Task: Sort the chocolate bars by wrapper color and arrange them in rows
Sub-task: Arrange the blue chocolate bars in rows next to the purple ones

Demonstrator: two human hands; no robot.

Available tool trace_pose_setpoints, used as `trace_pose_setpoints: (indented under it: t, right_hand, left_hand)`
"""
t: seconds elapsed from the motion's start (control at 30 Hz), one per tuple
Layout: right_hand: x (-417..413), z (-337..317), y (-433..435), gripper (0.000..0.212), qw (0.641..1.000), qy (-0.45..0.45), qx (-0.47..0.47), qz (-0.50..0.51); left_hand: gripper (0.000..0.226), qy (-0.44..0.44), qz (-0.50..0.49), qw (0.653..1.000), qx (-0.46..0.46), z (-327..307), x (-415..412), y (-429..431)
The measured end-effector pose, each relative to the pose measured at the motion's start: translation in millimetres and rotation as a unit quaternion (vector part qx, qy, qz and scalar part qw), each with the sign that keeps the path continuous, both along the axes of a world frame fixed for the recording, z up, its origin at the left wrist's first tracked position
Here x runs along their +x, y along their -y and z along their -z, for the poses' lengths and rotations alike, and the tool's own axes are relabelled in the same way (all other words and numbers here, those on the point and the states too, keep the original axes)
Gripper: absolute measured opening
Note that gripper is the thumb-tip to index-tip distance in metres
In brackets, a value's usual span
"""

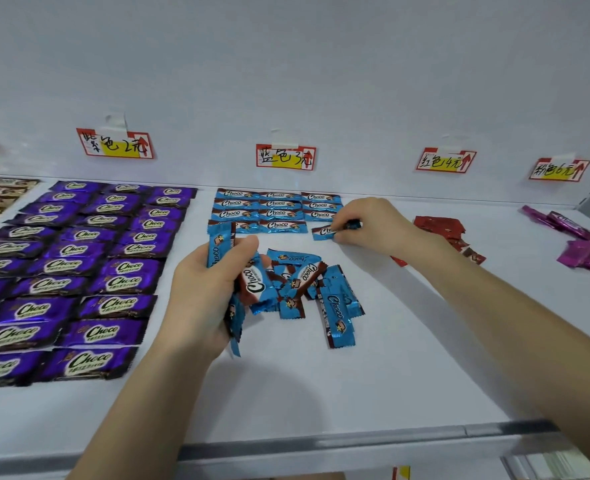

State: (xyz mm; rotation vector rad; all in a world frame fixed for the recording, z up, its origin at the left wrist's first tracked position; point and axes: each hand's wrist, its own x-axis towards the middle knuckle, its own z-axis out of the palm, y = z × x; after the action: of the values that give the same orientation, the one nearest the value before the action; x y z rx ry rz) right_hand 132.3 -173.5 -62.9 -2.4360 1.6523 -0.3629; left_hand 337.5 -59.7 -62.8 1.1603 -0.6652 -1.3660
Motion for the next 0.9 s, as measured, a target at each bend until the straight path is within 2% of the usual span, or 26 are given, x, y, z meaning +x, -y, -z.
trace_pose_setpoints:
  t: [0.17, 0.53, 0.9]
  right_hand:
    - [1, 4, 1, 0.024, 0.999, -0.038, 0.0, -0.004]
    - [7, 2, 4, 0.022, 1.0, -0.011, 0.005, -0.011]
    - [7, 5, 11, 0.022, 1.0, -0.021, -0.007, -0.005]
  left_hand:
    - [0.01, 0.001, -0.003, 1.0, 0.0, 1, 0, 2]
    - [0.01, -0.003, -0.004, 1.0, 0.007, 1, 0, 2]
    - [0.01, -0.005, -0.005, 1.0, 0.003, 3, 0, 3]
